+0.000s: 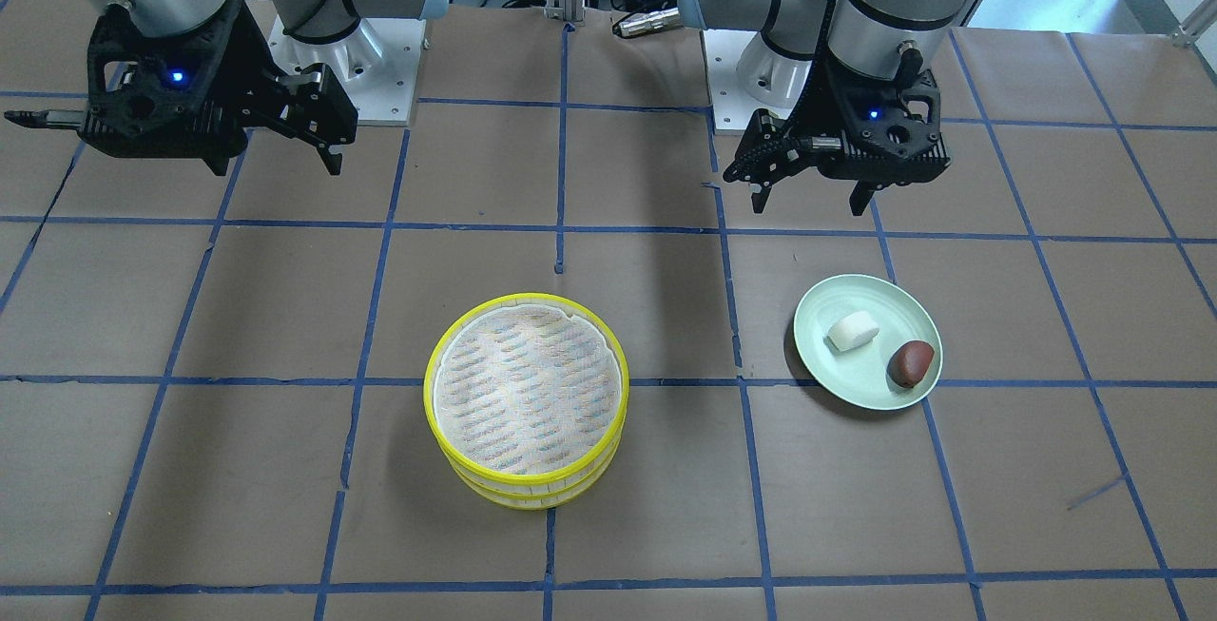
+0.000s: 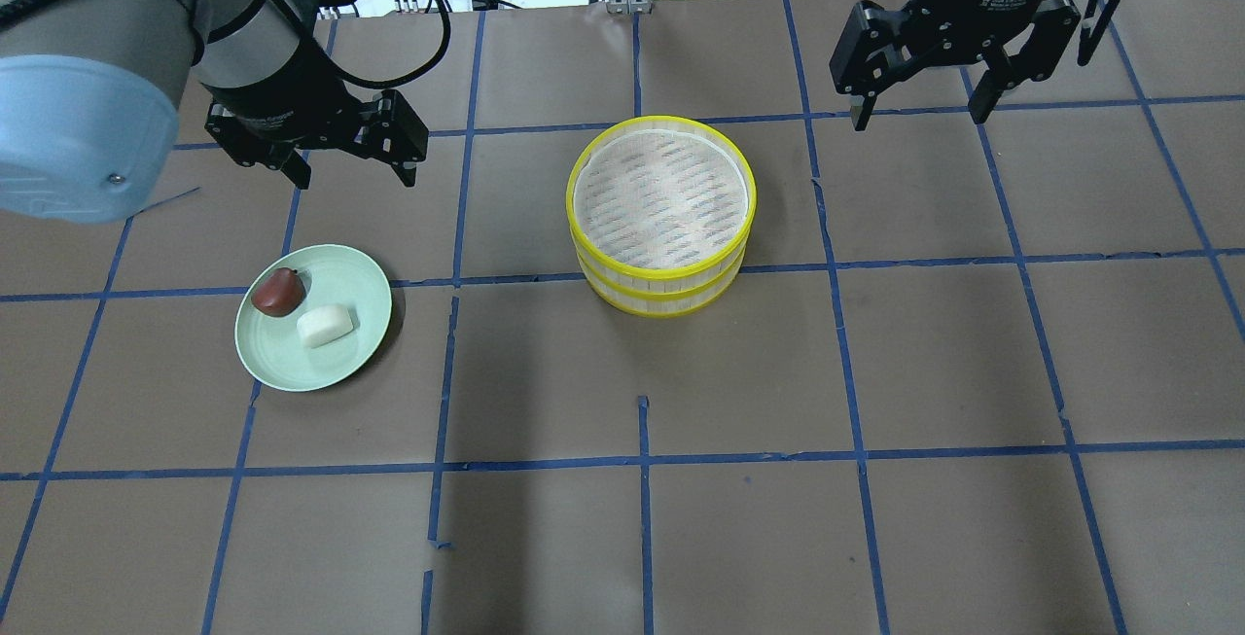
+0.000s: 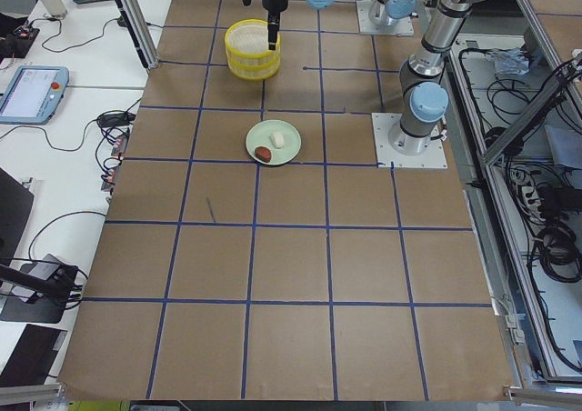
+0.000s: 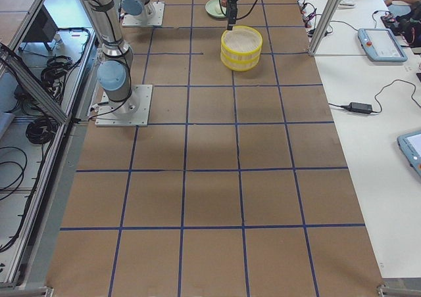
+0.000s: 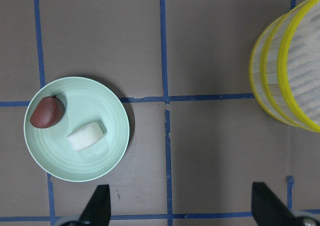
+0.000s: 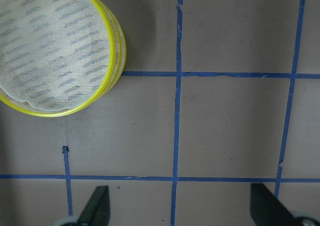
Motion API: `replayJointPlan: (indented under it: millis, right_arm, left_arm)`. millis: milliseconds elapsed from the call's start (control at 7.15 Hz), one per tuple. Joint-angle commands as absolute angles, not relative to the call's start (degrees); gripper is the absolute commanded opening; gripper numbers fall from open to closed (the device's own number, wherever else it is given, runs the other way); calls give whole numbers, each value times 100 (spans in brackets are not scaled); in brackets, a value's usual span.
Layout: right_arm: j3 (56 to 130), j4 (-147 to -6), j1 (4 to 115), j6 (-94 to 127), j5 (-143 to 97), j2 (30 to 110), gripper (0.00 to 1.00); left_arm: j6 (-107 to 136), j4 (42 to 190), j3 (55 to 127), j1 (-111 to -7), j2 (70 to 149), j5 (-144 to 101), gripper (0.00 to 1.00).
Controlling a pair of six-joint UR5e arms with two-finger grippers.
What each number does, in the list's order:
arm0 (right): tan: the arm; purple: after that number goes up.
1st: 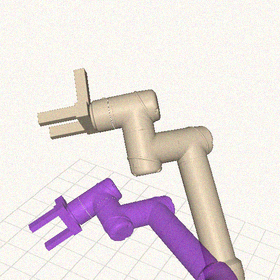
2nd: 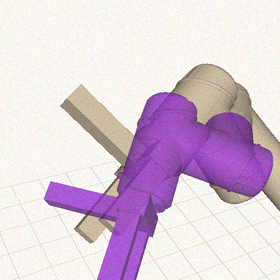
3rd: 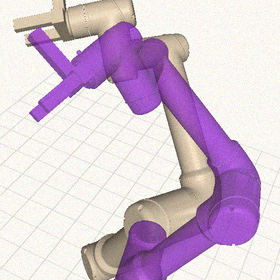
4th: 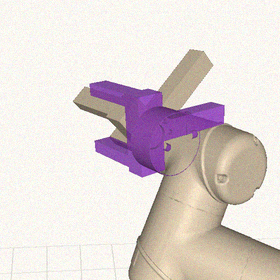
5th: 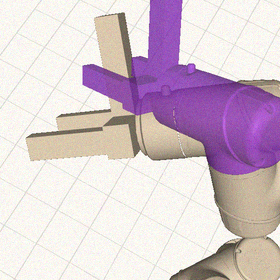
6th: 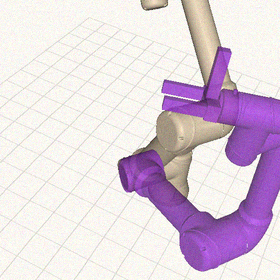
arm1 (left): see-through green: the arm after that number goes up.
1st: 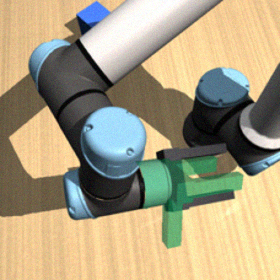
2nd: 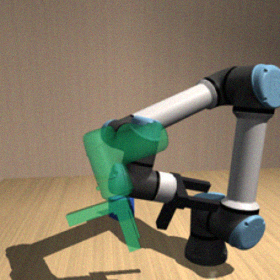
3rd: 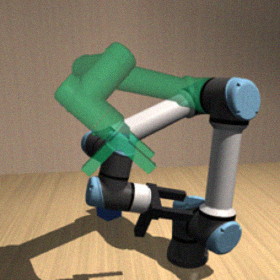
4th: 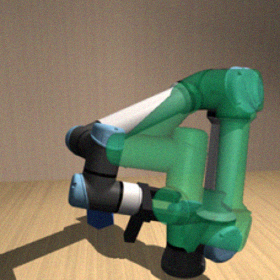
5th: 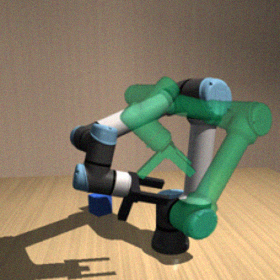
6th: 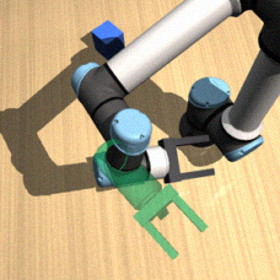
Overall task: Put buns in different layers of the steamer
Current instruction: 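Lower the left gripper to the white bun while right reaches the steamer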
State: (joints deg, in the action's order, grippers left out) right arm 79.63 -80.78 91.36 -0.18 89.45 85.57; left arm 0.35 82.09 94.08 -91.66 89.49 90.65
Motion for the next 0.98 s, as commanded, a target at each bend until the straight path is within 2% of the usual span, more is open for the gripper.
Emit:
replayJointPlan:
  millis: [0, 280, 839]
  right_arm:
    - [7963, -8077, 9141, -26, 8938, 8587, 100]
    - [7972, -8069, 9131, -35, 8947, 8596, 100]
    - [8042, -7954, 9131, -36, 8851, 8744, 100]
  left_arm:
    - [-34, 8226, 9422, -9158, 8947, 9070, 100]
    - [-131, 8262, 9448, -9001, 8921, 9132, 100]
    - [-2386, 6879, 10807, -7264, 9192, 9062, 98]
